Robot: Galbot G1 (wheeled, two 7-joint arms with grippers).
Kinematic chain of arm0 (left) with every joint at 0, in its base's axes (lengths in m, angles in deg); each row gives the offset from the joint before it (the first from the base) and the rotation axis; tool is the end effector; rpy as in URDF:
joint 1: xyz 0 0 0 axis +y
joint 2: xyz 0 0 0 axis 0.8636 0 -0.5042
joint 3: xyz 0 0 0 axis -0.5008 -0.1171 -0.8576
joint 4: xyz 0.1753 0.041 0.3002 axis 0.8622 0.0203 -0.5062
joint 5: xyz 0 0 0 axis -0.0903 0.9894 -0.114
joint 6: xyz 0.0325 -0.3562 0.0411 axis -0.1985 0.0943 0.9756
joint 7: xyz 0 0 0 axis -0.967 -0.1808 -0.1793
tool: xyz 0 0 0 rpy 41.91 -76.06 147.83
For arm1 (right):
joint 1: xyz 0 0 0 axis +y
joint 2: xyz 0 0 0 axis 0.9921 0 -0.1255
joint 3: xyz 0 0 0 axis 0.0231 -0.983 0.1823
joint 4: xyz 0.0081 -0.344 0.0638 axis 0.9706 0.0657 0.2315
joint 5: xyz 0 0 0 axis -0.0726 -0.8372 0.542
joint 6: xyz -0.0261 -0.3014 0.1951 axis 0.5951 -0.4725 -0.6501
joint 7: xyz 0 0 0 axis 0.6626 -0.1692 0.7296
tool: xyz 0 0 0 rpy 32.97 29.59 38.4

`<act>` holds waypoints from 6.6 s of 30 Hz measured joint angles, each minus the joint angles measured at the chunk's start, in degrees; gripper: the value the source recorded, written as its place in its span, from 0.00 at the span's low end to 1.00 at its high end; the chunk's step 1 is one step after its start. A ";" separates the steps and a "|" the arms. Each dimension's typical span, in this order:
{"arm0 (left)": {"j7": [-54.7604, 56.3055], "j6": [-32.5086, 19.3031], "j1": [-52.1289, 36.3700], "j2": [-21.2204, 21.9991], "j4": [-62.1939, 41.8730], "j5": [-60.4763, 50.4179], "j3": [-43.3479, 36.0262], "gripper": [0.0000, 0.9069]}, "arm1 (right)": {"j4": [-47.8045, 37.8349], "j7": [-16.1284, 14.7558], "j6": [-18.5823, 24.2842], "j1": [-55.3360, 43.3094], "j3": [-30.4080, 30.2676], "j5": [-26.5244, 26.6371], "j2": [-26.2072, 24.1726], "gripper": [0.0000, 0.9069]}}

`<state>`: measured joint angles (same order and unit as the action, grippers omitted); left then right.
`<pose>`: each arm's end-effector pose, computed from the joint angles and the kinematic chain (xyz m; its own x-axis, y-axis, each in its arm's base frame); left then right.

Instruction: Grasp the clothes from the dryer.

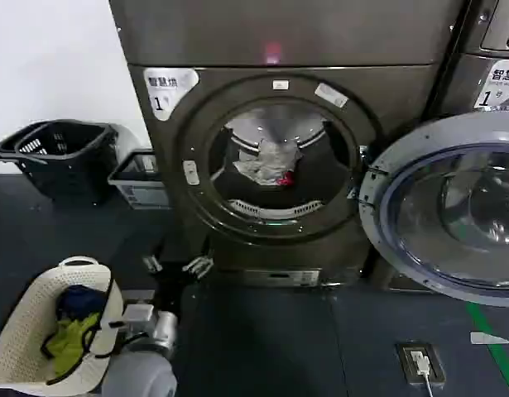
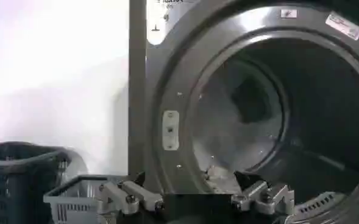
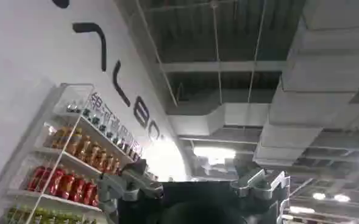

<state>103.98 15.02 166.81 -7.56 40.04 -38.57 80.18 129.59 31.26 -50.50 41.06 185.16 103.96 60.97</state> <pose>0.2247 -0.0210 -0.2107 -0.9993 0.0366 0.0085 0.0367 0.9992 0.0155 -0.0960 -0.3966 0.1180 -0.2493 0.7671 -0.5912 0.9680 0.1783 -0.1768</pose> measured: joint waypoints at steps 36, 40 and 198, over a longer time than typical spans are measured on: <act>-0.44 -0.01 1.73 1.52 1.99 -2.06 -2.27 1.00 | 0.40 -0.22 2.40 1.35 1.28 1.72 0.29 1.00; -0.46 -0.01 1.55 1.74 1.87 -2.07 -2.54 1.00 | 0.35 -0.21 2.75 1.47 1.23 1.71 0.30 1.00; -9.38 -1.07 -41.65 7.83 -44.09 2.16 -0.28 1.00 | -2.88 1.30 8.93 6.76 9.89 2.40 4.03 1.00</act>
<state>94.61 13.95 125.15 0.27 -4.05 -36.41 79.90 126.71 32.56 -41.57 47.82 195.05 106.36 65.00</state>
